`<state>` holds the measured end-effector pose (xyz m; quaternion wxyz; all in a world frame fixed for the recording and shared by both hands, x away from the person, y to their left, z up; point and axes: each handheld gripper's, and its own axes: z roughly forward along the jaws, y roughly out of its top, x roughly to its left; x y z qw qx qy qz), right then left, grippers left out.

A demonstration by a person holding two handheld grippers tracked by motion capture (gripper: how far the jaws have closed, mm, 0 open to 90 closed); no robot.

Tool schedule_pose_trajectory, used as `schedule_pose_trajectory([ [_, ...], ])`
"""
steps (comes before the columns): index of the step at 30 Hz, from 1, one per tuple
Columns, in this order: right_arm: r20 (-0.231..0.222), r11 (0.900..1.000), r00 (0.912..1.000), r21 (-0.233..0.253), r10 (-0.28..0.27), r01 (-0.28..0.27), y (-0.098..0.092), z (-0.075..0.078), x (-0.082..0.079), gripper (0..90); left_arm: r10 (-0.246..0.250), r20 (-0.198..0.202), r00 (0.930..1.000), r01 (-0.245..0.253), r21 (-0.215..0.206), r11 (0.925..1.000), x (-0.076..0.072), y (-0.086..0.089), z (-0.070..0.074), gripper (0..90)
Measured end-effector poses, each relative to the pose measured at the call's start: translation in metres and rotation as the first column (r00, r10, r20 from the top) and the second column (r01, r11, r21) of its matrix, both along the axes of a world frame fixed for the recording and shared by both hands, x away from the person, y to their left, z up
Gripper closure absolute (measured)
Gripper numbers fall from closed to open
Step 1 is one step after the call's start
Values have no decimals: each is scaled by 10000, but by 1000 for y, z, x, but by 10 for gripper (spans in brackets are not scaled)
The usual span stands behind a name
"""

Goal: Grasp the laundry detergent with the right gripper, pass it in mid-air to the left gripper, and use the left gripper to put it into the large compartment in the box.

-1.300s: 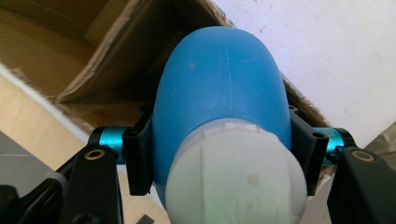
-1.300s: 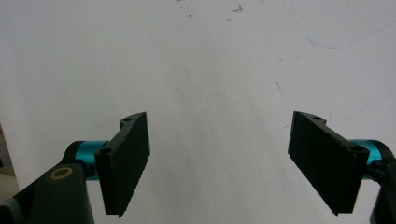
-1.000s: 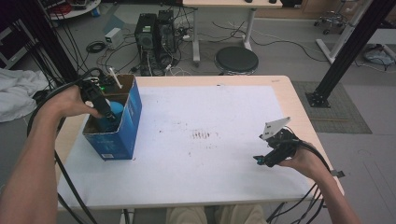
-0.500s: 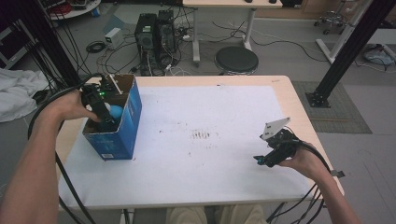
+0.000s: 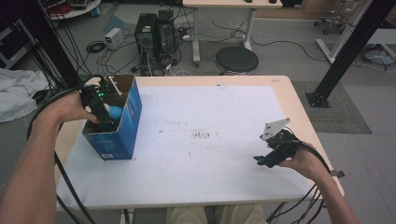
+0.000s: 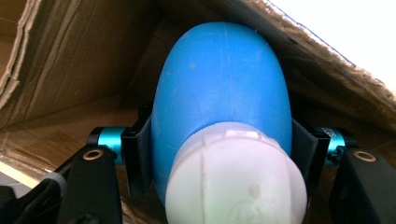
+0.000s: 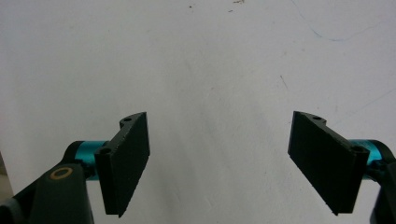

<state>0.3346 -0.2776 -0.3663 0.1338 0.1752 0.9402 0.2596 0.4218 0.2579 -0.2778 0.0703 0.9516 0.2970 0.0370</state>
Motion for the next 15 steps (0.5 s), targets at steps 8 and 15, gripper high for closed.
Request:
schedule_pose_trajectory([
  [8, -11, 10000, 10000, -27, -11, 11, 0, -2, -1, 201, 158, 28, 9999, -158, -65, 9999, 0, 0, 0, 326],
  [15, 15, 10000, 10000, -2, -38, 38, 0, -2, -1, 201, 208, 125, 9997, -208, -13, 9998, -1, 1, 1, 294],
])
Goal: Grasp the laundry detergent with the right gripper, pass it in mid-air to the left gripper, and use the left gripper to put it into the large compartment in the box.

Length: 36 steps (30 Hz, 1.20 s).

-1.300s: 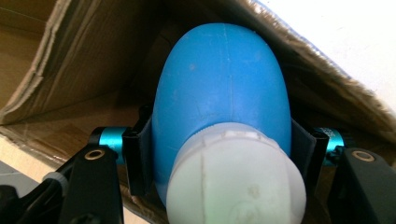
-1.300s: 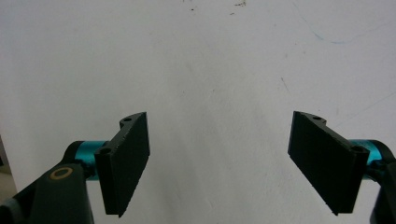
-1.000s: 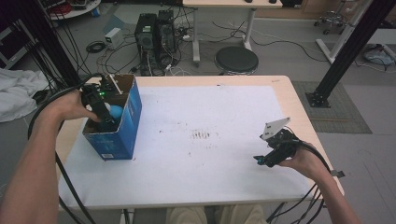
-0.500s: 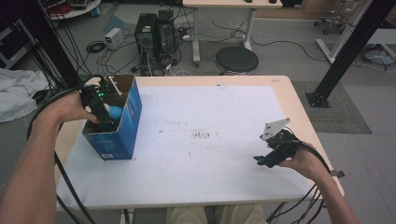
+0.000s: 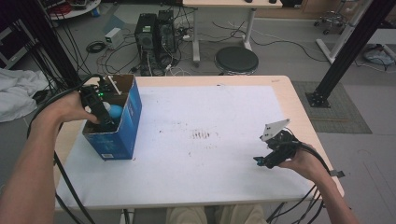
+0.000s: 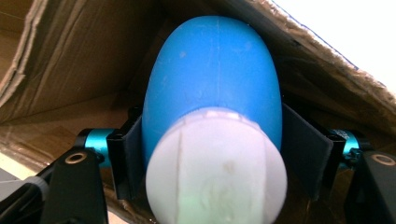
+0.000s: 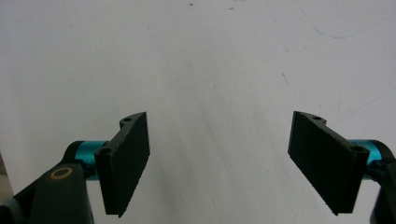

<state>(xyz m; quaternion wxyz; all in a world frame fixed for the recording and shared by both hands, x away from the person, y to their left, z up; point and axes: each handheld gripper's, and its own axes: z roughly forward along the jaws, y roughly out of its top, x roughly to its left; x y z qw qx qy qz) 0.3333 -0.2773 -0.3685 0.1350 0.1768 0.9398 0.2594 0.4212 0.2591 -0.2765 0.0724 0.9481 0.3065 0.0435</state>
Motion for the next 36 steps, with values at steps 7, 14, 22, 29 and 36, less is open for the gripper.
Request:
schedule_pose_trajectory([
  [7, -22, 10000, 10000, -6, -37, 37, 1, 0, 0, 201, 178, 32, 9998, -178, 46, 9998, -1, 3, 5, 267],
  [14, -18, 10000, 10000, -11, -17, 17, 2, 1, -1, 201, 232, 319, 9992, -236, 100, 9997, -4, 6, 17, 257],
  [22, 1, 10000, 10000, -5, 11, -11, 2, 1, -1, 201, 280, 668, 9974, -292, 168, 9994, -8, 6, 37, 229],
  [29, 18, 10000, 10000, -18, -30, 30, 1, 2, -2, 201, -61, 900, 9959, 39, 244, 9997, -11, -6, 60, 206],
  [36, 57, 10000, 10000, 3, -34, 34, 1, 3, -2, 201, -1126, 1197, 9864, 1111, 192, 9936, -18, -43, 84, 206],
])
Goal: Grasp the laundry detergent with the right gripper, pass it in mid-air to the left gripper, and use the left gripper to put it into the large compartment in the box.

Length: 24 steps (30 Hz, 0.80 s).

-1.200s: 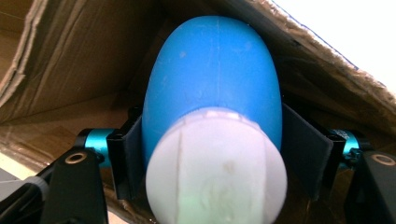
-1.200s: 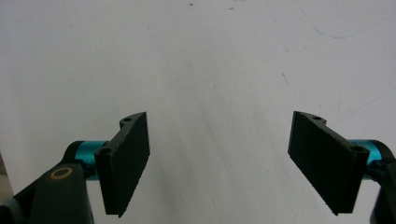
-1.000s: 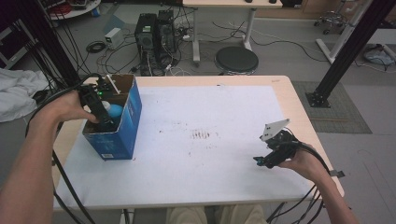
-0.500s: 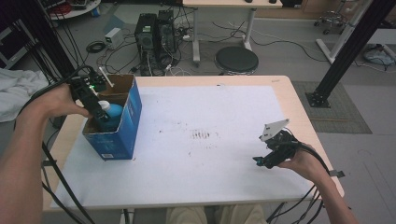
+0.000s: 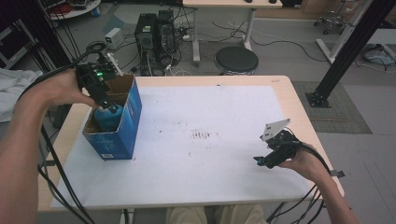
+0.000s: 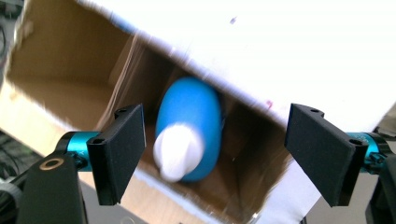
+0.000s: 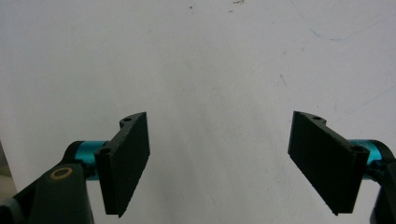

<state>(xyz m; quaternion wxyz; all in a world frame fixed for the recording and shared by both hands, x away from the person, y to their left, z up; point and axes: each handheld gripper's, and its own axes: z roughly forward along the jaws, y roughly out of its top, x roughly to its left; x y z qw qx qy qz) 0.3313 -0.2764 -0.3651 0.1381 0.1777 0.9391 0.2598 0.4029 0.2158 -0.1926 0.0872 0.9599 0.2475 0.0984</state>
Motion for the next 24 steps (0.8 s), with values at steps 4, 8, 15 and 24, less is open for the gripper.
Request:
schedule_pose_trajectory([
  [4, -24, 10000, 10000, -41, 18, -18, 2, 0, -1, 201, -740, 130, 9972, 740, 29, 9973, -4, -30, 5, 206],
  [8, 6, 10000, 10000, -43, 33, -33, 2, 0, -1, 201, -1596, 142, 9871, 1595, 64, 9872, -10, -68, 0, 206],
  [15, 0, 10000, 10000, -43, 29, -29, 2, 1, -1, 201, -2669, -68, 9637, 2668, -195, 9636, -16, -124, -24, 165],
  [24, 22, 10000, 10000, -46, -34, 34, 1, 4, -1, 201, -3313, -810, 9400, 3294, -364, 9435, -20, -168, -70, 165],
])
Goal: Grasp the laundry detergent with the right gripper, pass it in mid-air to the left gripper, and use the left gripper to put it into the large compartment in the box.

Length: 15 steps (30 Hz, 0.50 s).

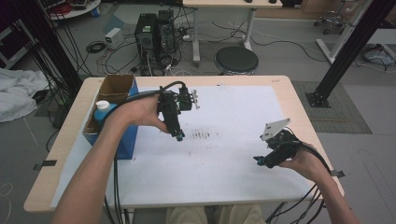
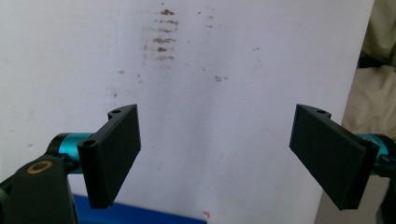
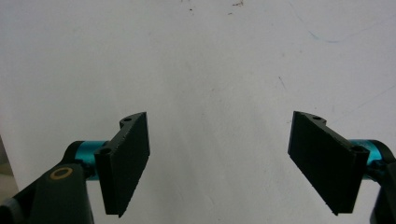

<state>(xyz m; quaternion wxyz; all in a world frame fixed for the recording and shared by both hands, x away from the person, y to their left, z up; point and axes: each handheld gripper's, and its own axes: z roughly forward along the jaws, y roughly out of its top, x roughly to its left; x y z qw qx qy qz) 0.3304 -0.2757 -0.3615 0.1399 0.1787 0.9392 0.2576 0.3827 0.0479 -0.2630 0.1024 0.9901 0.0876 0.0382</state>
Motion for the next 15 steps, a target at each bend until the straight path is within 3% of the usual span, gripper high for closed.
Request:
schedule_pose_trajectory([
  [6, 72, 10000, 10000, -41, -4, 4, -1, 4, 2, 201, -56, 146, 9999, 51, 345, 9994, -4, -11, -21, 165],
  [15, 140, 10000, 9999, -51, -68, 69, 2, 10, 8, 201, -4, 35, 10000, 2, 327, 9995, -8, -13, -39, 165],
])
